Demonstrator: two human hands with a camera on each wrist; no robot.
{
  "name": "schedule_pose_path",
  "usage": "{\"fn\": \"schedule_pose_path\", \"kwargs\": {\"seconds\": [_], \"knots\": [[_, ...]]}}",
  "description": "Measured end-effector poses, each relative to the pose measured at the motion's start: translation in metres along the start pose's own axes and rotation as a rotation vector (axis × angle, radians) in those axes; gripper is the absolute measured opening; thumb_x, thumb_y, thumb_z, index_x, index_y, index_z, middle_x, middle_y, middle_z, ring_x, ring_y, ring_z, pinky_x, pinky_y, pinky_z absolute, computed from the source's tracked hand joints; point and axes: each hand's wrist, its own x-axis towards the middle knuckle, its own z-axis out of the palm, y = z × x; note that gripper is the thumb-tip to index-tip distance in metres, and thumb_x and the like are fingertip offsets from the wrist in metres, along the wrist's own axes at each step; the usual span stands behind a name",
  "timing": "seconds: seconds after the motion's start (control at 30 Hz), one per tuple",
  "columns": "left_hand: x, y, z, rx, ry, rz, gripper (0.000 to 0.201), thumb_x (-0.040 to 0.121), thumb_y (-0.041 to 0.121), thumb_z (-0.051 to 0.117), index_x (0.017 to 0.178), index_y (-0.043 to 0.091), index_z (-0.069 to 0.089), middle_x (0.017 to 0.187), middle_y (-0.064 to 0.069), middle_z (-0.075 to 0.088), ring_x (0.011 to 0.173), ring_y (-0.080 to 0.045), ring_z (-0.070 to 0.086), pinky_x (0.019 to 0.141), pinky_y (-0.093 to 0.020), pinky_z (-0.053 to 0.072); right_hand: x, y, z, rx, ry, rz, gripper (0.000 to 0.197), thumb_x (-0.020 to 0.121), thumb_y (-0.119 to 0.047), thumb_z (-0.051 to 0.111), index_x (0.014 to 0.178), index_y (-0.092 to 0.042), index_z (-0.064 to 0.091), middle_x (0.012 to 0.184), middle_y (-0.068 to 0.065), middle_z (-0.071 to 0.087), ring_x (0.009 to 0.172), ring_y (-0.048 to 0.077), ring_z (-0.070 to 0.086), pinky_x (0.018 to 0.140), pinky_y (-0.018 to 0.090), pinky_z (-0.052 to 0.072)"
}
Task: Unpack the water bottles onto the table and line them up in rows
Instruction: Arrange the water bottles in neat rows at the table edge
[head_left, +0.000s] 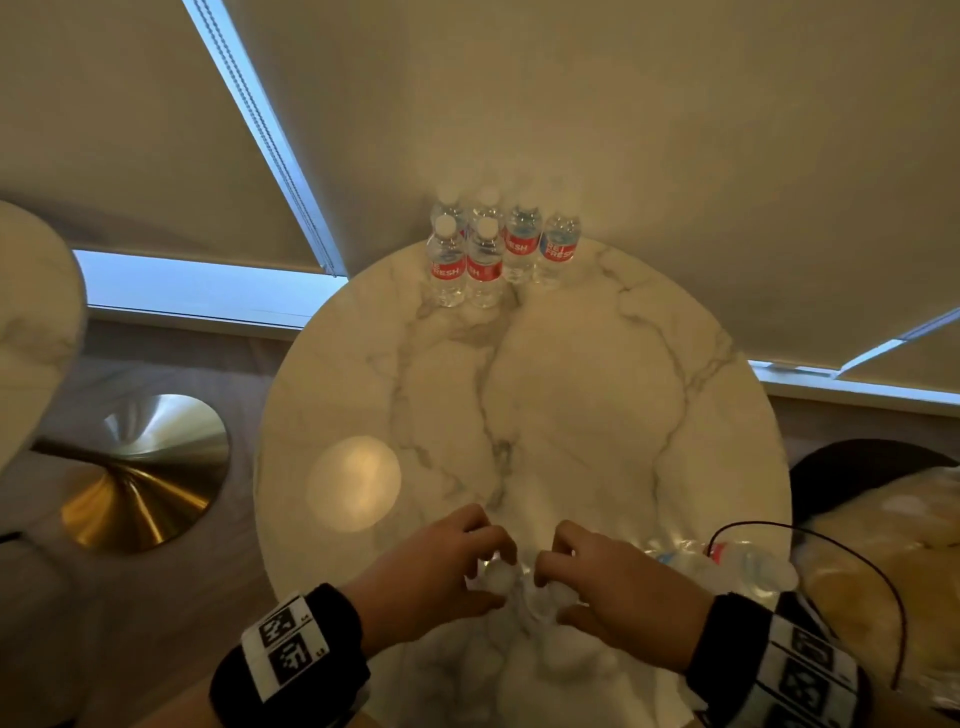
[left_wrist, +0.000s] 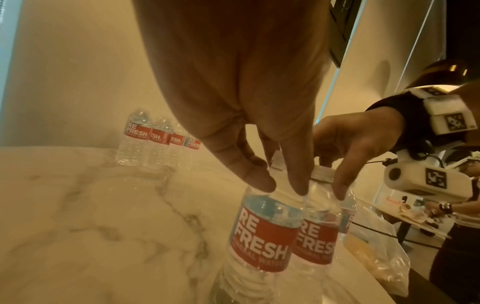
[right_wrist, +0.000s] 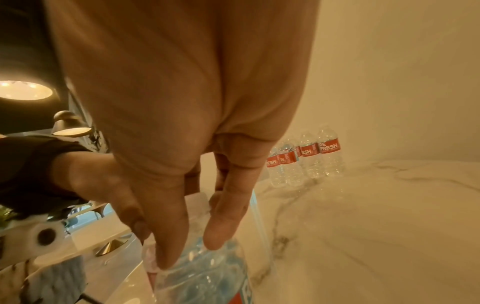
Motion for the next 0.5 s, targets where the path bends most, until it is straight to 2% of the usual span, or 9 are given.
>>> {"fn": "schedule_pose_path", "kwargs": {"seconds": [0.07, 0.13, 0.2, 0.27, 0.3, 0.33, 0.43, 0.5], "knots": [[0.005, 0.002, -0.008, 0.005, 0.015, -0.004, 0.042, 0.104, 0.039, 0.076, 0.142, 0.027, 0.063, 0.129, 0.008, 0.054, 0.104, -0.013, 0.066, 0.102, -0.027, 0.061, 0.008, 0.004, -0.011, -0.028, 0.021, 0.028, 0.030, 0.087, -0.034, 0.063, 0.113, -0.031, 0.048, 0.112, -0.003, 0.044, 0.088, 0.023, 0.056, 0.079, 0.036, 0.049], [0.013, 0.002, -0.020, 0.018, 0.044, -0.020, 0.042, 0.104, 0.038, 0.076, 0.142, 0.024, 0.064, 0.132, 0.002, 0.058, 0.108, -0.017, 0.069, 0.104, -0.031, 0.061, 0.020, 0.009, -0.026, -0.038, 0.026, 0.061, 0.030, 0.085, -0.035, 0.064, 0.111, -0.031, 0.049, 0.109, -0.001, 0.045, 0.086, 0.025, 0.056, 0.076, 0.038, 0.050], [0.025, -0.001, -0.035, 0.017, 0.086, -0.033, 0.041, 0.104, 0.036, 0.076, 0.141, 0.023, 0.064, 0.126, 0.004, 0.057, 0.105, -0.016, 0.068, 0.097, -0.023, 0.060, 0.037, 0.017, -0.044, -0.030, 0.043, 0.085, 0.030, 0.083, -0.033, 0.066, 0.109, -0.030, 0.052, 0.108, 0.000, 0.047, 0.085, 0.026, 0.057, 0.074, 0.037, 0.049], [0.043, -0.008, -0.054, 0.007, 0.149, -0.054, 0.039, 0.105, 0.035, 0.076, 0.140, 0.023, 0.064, 0.118, 0.010, 0.050, 0.093, -0.008, 0.061, 0.083, -0.008, 0.050, 0.057, 0.026, -0.065, -0.041, 0.085, 0.102, 0.031, 0.081, -0.030, 0.068, 0.109, -0.028, 0.054, 0.106, 0.001, 0.048, 0.086, 0.026, 0.057, 0.072, 0.035, 0.047], [0.054, -0.012, -0.065, 0.006, 0.189, -0.064, 0.039, 0.105, 0.034, 0.076, 0.140, 0.022, 0.064, 0.116, 0.011, 0.048, 0.088, -0.005, 0.057, 0.078, -0.005, 0.046, 0.068, 0.031, -0.077, -0.050, 0.108, 0.114, 0.031, 0.081, -0.029, 0.069, 0.109, -0.027, 0.055, 0.104, 0.002, 0.048, 0.086, 0.026, 0.056, 0.072, 0.034, 0.046], [0.067, -0.016, -0.078, 0.010, 0.232, -0.065, 0.038, 0.105, 0.031, 0.076, 0.140, 0.021, 0.064, 0.115, 0.011, 0.047, 0.085, -0.006, 0.054, 0.077, -0.009, 0.045, 0.080, 0.036, -0.090, -0.060, 0.133, 0.128, 0.032, 0.081, -0.029, 0.069, 0.109, -0.027, 0.056, 0.102, 0.001, 0.047, 0.086, 0.025, 0.055, 0.071, 0.033, 0.044], [0.110, -0.028, -0.119, 0.032, 0.347, -0.044, 0.040, 0.106, 0.027, 0.076, 0.142, 0.013, 0.064, 0.115, 0.004, 0.048, 0.092, -0.015, 0.054, 0.091, -0.027, 0.052, 0.118, 0.056, -0.134, -0.088, 0.217, 0.193, 0.033, 0.081, -0.030, 0.071, 0.111, -0.027, 0.057, 0.098, -0.001, 0.044, 0.087, 0.022, 0.053, 0.073, 0.031, 0.042], [0.140, -0.034, -0.148, 0.060, 0.398, -0.036, 0.042, 0.108, 0.026, 0.074, 0.145, 0.010, 0.062, 0.126, -0.007, 0.057, 0.096, -0.016, 0.052, 0.100, -0.036, 0.053, 0.144, 0.074, -0.165, -0.105, 0.279, 0.229, 0.033, 0.081, -0.029, 0.072, 0.112, -0.026, 0.059, 0.098, 0.000, 0.045, 0.093, 0.026, 0.056, 0.077, 0.032, 0.043]]}}
